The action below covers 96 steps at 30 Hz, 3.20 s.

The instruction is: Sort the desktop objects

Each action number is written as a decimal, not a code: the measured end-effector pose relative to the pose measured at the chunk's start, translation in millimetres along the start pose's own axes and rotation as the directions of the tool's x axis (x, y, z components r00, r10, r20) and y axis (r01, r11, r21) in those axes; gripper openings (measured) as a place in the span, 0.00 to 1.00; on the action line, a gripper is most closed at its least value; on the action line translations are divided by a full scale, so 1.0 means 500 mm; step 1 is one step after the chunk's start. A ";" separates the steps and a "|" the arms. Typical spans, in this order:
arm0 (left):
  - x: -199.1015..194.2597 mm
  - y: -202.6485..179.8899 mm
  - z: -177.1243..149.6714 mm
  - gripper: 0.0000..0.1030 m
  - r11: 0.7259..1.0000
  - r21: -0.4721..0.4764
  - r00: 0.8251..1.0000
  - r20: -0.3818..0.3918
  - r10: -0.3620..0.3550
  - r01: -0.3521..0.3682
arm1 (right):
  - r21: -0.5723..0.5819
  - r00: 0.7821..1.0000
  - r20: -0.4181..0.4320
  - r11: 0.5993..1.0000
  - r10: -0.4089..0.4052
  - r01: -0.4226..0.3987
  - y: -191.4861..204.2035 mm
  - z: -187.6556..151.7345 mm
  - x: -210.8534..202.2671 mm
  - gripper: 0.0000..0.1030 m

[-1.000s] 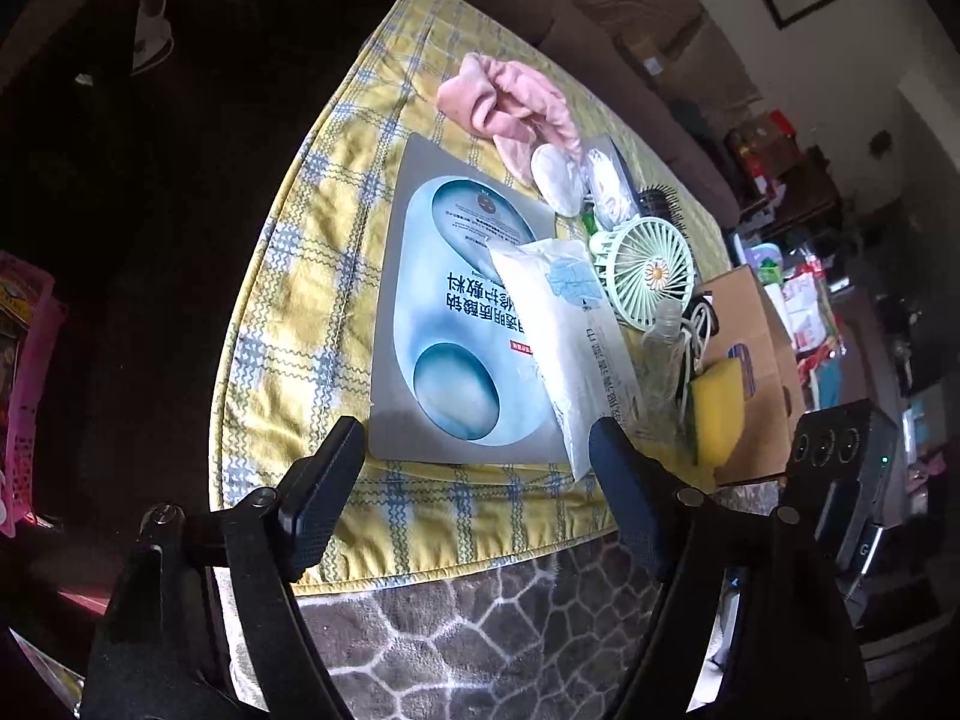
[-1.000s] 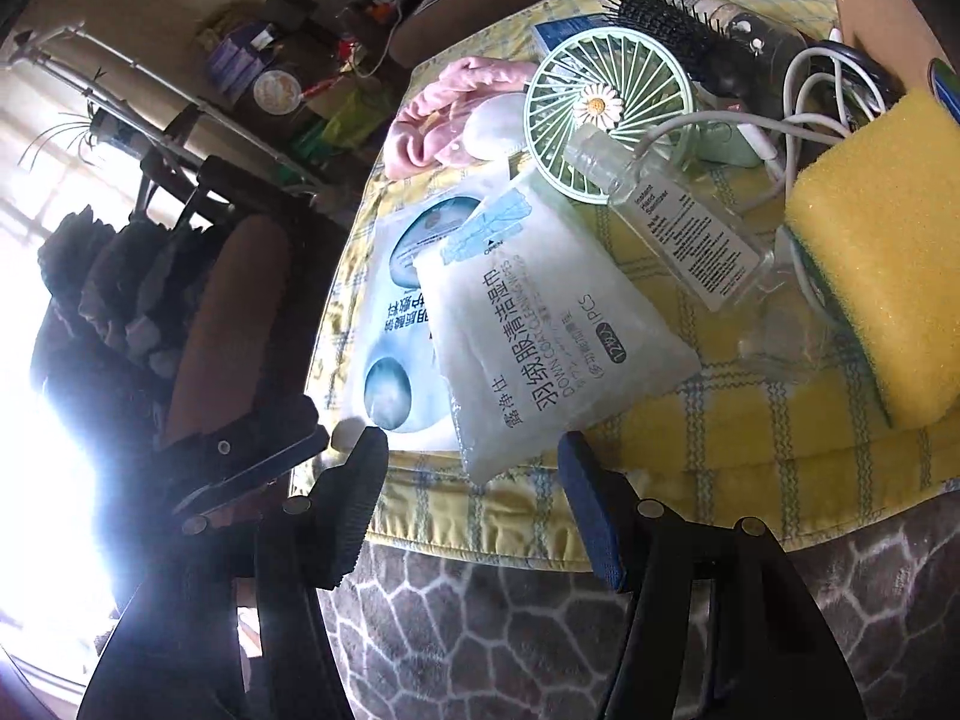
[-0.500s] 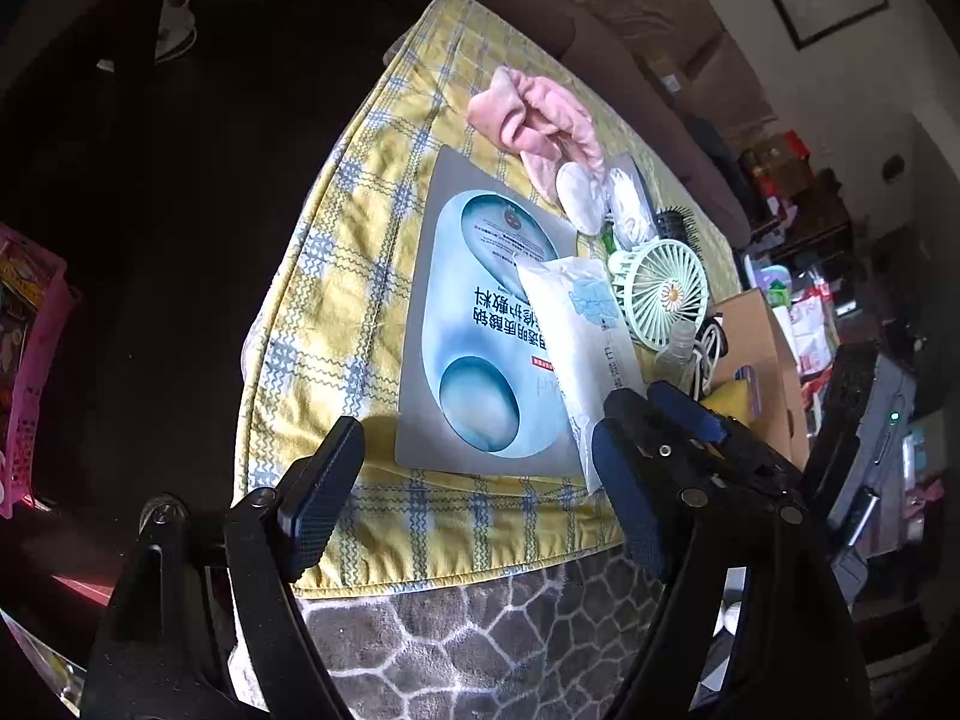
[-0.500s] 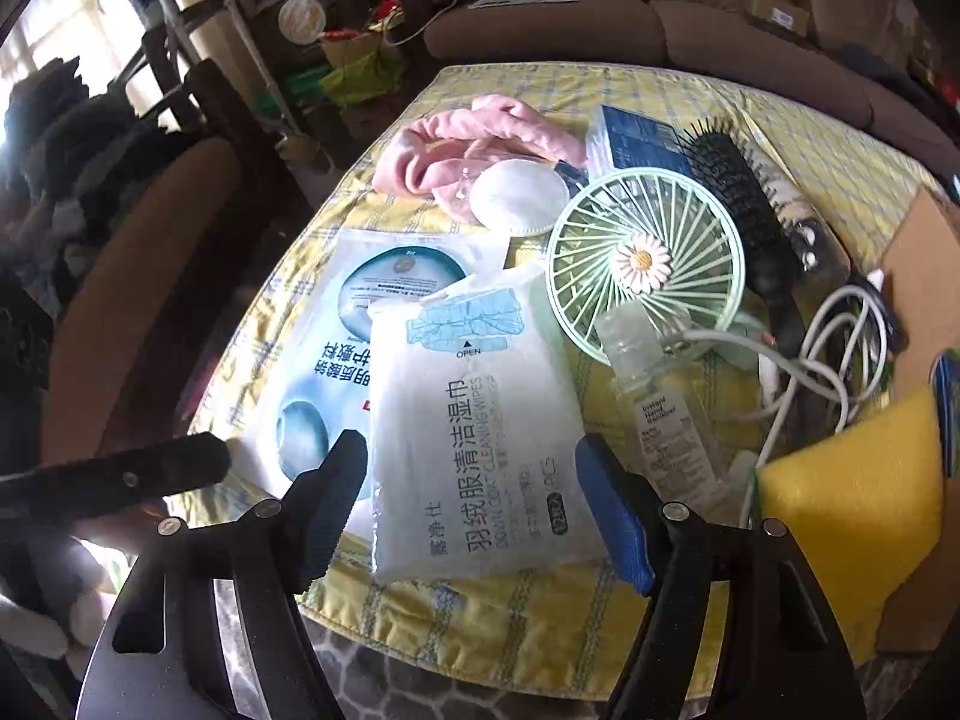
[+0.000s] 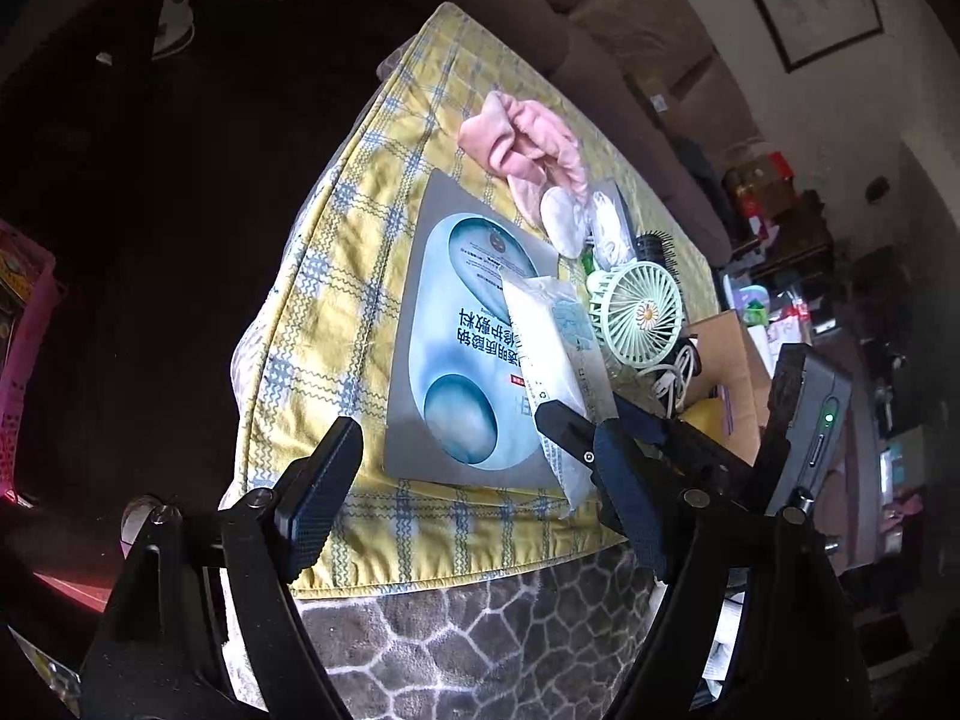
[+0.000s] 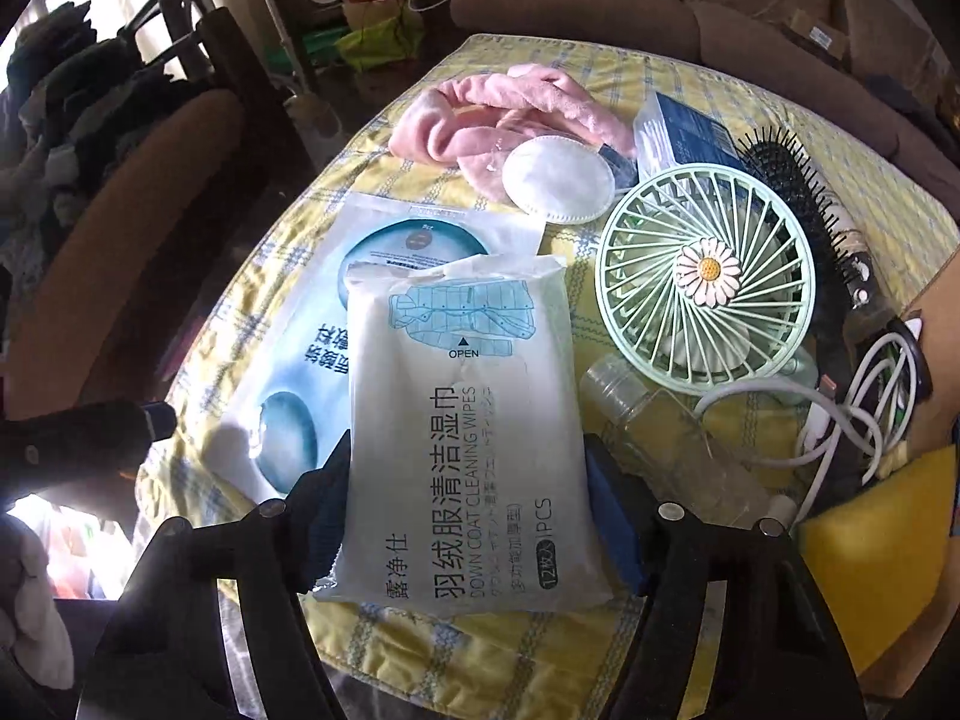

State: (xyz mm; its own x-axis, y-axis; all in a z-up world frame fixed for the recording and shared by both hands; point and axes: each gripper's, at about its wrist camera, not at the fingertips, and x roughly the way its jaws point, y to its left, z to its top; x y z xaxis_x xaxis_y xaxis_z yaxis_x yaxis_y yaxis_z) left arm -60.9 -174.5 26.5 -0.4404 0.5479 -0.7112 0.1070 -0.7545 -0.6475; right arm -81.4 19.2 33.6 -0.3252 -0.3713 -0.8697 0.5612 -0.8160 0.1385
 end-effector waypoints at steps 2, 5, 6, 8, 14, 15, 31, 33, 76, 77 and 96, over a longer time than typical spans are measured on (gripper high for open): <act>0.003 -0.004 0.000 0.75 1.000 0.005 1.000 -0.002 0.001 -0.001 | 0.012 1.000 0.008 1.000 0.008 -0.008 -0.002 -0.010 -0.017 0.69; 0.013 -0.006 -0.002 0.75 1.000 0.010 1.000 -0.013 0.025 -0.025 | 0.082 0.996 0.044 0.993 0.079 -0.083 -0.022 -0.027 -0.063 0.69; 0.016 -0.006 -0.002 0.75 0.999 0.012 0.999 -0.017 0.032 -0.032 | 0.103 0.993 0.060 0.989 0.103 -0.108 -0.022 -0.034 -0.083 0.69; 0.020 -0.009 -0.005 0.75 0.999 0.023 0.999 -0.021 0.043 -0.042 | 0.131 0.988 0.085 0.982 0.129 -0.140 -0.036 -0.049 -0.122 0.69; 0.041 -0.010 -0.014 0.75 0.993 0.053 0.994 -0.032 0.106 -0.104 | 0.170 0.981 0.149 0.974 0.127 -0.152 -0.088 -0.102 -0.246 0.69; 0.041 -0.011 -0.014 0.75 0.993 0.052 0.994 -0.029 0.107 -0.105 | 0.179 0.979 0.164 0.972 0.122 -0.151 -0.100 -0.110 -0.267 0.69; 0.053 -0.018 -0.016 0.69 0.999 0.024 0.996 -0.081 -0.034 0.036 | 0.165 0.992 0.119 0.985 0.027 -0.047 -0.134 -0.170 -0.308 0.69; 0.055 -0.025 -0.021 0.69 0.997 0.030 0.993 -0.092 -0.068 0.071 | 0.165 0.997 0.077 0.985 0.029 -0.042 -0.120 -0.169 -0.260 0.69; 0.072 0.008 -0.010 0.70 0.982 -0.115 0.982 -0.099 -0.160 0.149 | 0.303 0.961 -0.060 0.922 0.270 -0.240 -0.094 -0.001 -0.012 0.46; 0.070 0.012 -0.009 0.70 0.979 -0.127 0.981 -0.090 -0.172 0.160 | 0.335 0.949 -0.044 0.900 0.311 -0.280 -0.105 -0.003 -0.013 0.46; 0.084 0.034 -0.007 0.57 0.962 -0.203 0.975 -0.087 -0.205 0.184 | 0.395 0.885 -0.051 0.823 0.464 -0.409 -0.062 -0.010 0.029 0.13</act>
State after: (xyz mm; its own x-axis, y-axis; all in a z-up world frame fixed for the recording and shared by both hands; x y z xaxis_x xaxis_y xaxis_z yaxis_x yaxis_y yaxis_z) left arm -74.5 -163.0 -15.3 -0.3742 0.7199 -0.5846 0.2033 -0.5514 -0.8091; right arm -99.5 41.1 14.2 0.0115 -0.6840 -0.7294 0.2946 -0.6947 0.6562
